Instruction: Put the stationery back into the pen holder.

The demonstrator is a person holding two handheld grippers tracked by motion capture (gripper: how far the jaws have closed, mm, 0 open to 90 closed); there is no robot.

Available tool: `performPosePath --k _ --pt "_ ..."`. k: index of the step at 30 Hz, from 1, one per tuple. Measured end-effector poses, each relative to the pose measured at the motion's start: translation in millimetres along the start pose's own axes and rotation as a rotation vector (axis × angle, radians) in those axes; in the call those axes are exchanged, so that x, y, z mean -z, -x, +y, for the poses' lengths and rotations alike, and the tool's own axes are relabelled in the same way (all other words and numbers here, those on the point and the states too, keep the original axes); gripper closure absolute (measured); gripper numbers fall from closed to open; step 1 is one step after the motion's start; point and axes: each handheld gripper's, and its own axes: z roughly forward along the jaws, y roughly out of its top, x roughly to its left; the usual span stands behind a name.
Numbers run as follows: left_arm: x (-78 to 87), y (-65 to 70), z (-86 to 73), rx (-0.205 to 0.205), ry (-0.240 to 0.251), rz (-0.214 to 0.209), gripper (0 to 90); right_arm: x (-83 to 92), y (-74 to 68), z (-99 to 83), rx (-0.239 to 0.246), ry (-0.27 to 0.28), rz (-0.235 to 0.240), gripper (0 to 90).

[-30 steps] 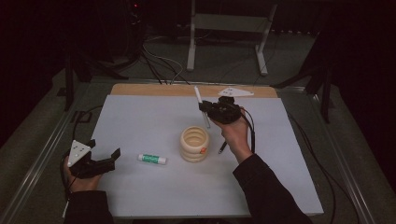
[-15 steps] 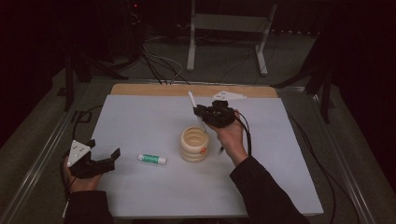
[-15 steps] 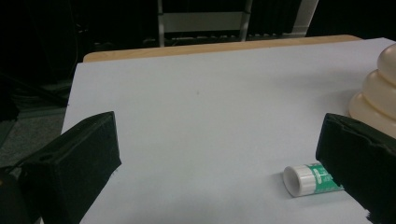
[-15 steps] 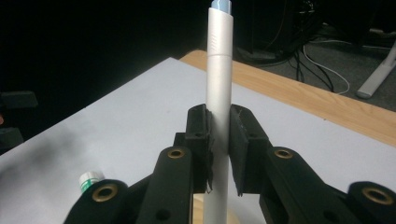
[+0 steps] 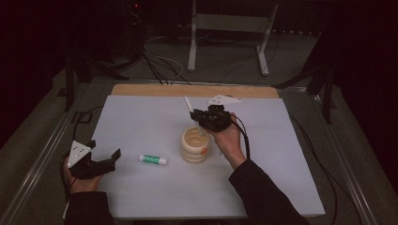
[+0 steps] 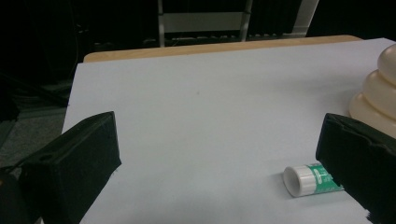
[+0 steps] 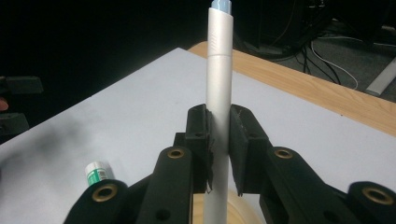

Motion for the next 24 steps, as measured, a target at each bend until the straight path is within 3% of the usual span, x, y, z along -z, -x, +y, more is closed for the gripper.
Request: performPosePath --k 24 --pt "-0.3 0.1 -0.1 -0.003 -0.002 -0.001 0.1 -10.1 -7.8 -16.7 0.009 -0.019 0.015 78.7"
